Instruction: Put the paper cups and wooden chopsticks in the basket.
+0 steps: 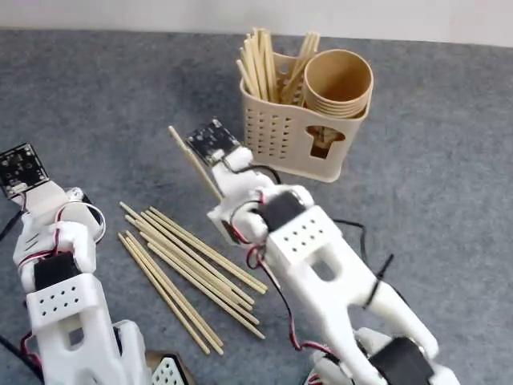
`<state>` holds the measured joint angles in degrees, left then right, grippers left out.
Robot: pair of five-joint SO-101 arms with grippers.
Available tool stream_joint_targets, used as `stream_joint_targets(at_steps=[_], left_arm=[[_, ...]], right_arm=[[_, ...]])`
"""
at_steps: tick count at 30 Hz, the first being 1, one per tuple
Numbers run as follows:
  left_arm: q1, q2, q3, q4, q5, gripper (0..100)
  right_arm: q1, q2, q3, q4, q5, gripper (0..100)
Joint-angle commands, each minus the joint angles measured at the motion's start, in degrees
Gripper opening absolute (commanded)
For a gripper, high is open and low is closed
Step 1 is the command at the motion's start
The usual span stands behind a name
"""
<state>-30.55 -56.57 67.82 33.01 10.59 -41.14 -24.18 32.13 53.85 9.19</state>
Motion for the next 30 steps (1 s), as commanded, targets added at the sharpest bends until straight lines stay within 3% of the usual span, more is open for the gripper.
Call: stream_joint_targets(at_steps=[1,13,30], left_arm=[[0.04,-1.1,-0.66,-0.88,0.7,3],[0.04,-1.1,-0.66,-0.88,0.79,3],[0.04,-1.1,-0.66,-0.79,0.79,3]], right_arm=[[0.75,-8.84,3.12,-3.74,0.09,0.7],[1.01,-27.38,15.43,-12.0,0.09,0.7],[1.1,-54.11,22.64,-12.18,0.09,0.7]])
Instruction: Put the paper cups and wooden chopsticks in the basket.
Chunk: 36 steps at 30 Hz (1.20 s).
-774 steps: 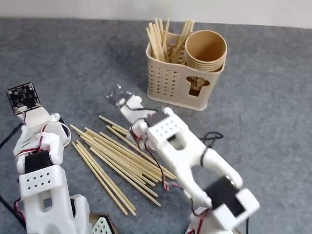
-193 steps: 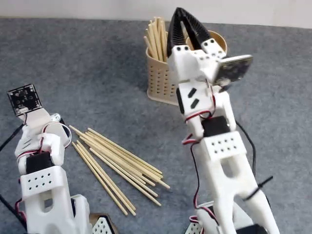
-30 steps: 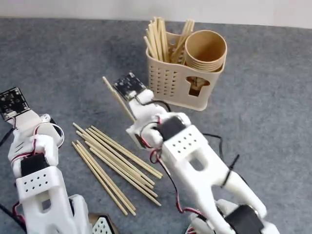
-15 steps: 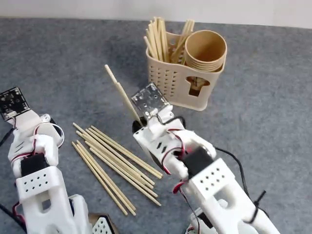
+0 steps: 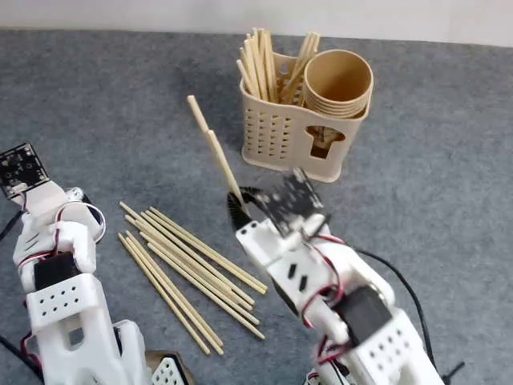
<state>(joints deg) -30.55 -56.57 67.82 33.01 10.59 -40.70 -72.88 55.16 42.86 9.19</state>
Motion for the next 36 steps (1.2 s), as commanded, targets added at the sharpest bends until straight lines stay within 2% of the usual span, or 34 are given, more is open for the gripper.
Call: stream_joint_targets(at_steps=[1,5,13,22,27,36], left_arm=[[0.04,-1.1,-0.66,-0.79,0.79,3],[0.04,-1.1,-0.66,-0.79,0.79,3],[0.04,-1.1,-0.66,-0.79,0.7,3],[0.04,-1.1,-0.66,-0.79,0.53,3],[0.04,-1.1,-0.66,-0.97,0.53,3],[0.04,-1.01,-0.66,-0.97,0.44,3]], right_arm=[[0.66,-6.9,-0.31,-1.19,0.09,0.7],[0.66,-11.12,-0.66,-2.95,0.35,0.7],[1.1,-11.56,-0.66,-18.77,0.53,0.6],[6.73,-10.59,-0.66,-36.26,0.62,0.7],[12.88,0.66,-3.65,-48.04,0.26,0.7],[17.8,22.99,-17.36,-49.8,0.09,0.7]])
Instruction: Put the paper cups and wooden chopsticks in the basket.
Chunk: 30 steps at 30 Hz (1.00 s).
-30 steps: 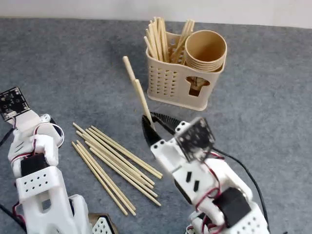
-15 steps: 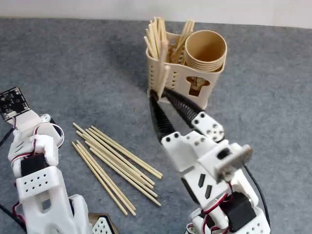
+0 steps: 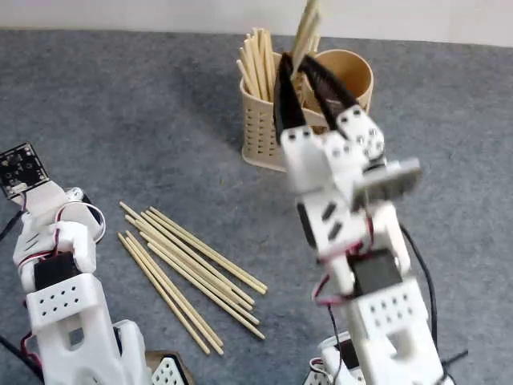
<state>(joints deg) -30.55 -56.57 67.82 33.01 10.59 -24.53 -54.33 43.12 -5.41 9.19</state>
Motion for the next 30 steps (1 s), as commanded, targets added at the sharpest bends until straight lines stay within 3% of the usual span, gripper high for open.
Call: stream_joint_targets(at_steps=[1,13,30], left_arm=[[0.04,-1.01,-0.66,-0.97,0.44,3],[0.04,-1.01,-0.66,-1.05,0.44,3],[0.04,-1.01,-0.66,-1.05,0.44,3]], right_arm=[[1.63,6.2,-5.93,-1.54,0.09,0.7],[1.8,23.87,-12.35,-1.54,0.09,0.7],[3.3,31.52,-17.1,-1.63,0.09,0.6]])
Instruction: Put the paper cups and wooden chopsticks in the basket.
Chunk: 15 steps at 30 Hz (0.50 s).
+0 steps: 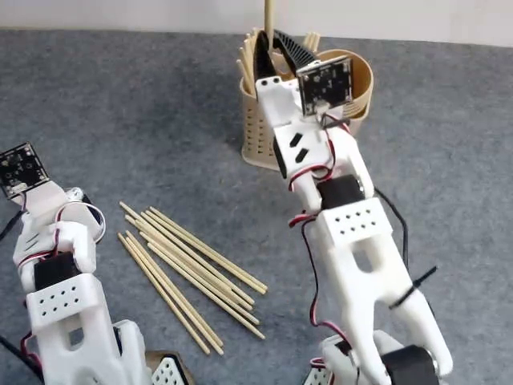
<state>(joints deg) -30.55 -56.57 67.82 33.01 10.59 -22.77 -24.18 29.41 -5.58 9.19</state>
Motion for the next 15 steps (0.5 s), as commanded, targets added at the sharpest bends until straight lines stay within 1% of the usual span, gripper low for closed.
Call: stream_joint_targets(at_steps=[1,4,9,11,15], left_arm=[[0.04,-1.01,-0.66,-1.05,0.44,3],[0.04,-1.1,-0.66,-1.05,0.44,3],[0.04,-1.1,-0.66,-1.05,0.44,3],[0.04,-1.1,-0.66,-1.05,0.44,3],[0.04,-1.1,-0.66,-1.05,0.44,3]], right_arm=[[1.71,2.42,-4.18,-1.45,0.09,0.6],[2.24,4.35,-7.52,-1.45,-0.26,0.6],[2.33,0.13,-8.48,-1.01,-9.05,0.6],[2.33,-2.51,-8.4,-1.01,-10.29,0.6],[2.33,-6.37,-8.4,-1.01,-10.37,0.6]])
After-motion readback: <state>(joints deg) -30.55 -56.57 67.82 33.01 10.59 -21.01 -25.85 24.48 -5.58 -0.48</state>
